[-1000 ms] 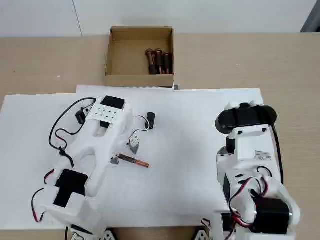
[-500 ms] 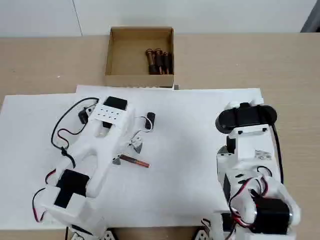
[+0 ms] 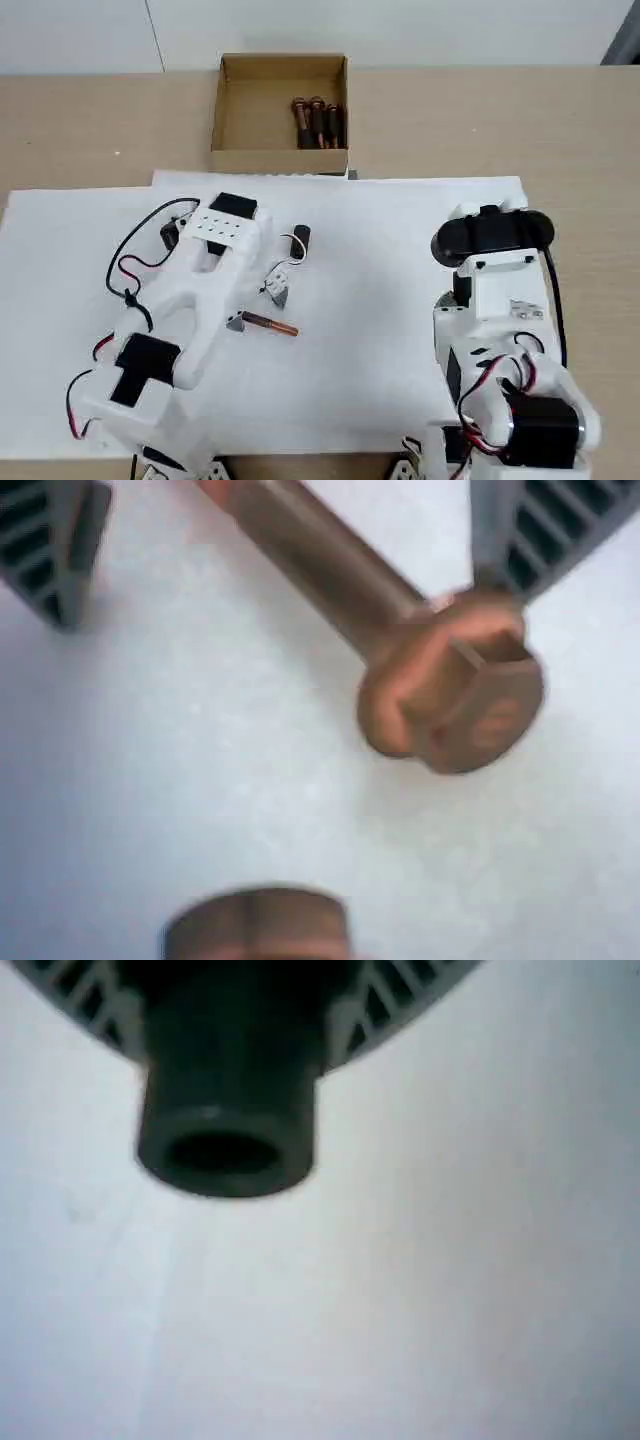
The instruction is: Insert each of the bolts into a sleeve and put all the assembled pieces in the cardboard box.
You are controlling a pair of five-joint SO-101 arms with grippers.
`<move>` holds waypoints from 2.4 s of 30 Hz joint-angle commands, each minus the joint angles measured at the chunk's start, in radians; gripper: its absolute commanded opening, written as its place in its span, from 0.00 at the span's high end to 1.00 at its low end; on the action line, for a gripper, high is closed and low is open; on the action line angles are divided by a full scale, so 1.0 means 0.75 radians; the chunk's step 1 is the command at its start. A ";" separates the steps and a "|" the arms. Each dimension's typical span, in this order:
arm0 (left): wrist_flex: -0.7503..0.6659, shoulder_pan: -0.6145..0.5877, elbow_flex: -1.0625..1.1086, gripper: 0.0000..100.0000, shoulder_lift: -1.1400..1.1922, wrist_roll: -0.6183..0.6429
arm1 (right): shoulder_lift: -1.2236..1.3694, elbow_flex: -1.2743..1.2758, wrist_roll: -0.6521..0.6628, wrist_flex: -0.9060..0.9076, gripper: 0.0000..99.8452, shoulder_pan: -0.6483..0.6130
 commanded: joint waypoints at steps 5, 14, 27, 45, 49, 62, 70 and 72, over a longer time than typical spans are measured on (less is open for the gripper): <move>0.004 -0.031 -0.009 0.95 0.170 0.002 | -0.007 -0.006 -0.010 -0.036 1.00 0.001; 0.063 -0.031 -0.097 0.99 0.170 0.002 | -0.007 -0.006 -0.010 -0.036 1.00 0.001; 0.243 0.020 -0.543 0.99 0.170 -0.098 | -0.007 -0.004 -0.010 -0.036 1.00 0.001; 0.243 0.012 -0.854 0.99 0.168 -0.628 | -0.007 -0.004 -0.004 -0.036 1.00 0.001; 0.243 -0.041 -0.852 0.99 0.178 -0.882 | -0.007 -0.004 -0.004 -0.036 1.00 0.001; 0.243 -0.325 -0.852 0.99 0.184 -1.739 | -0.007 -0.002 -0.002 -0.036 1.00 0.001; 0.241 -0.325 -0.854 0.99 0.235 -2.195 | -0.007 0.000 0.000 -0.036 1.00 -0.001; 0.241 -0.329 -0.856 0.99 0.291 -2.271 | -0.007 0.000 0.000 -0.036 1.00 -0.001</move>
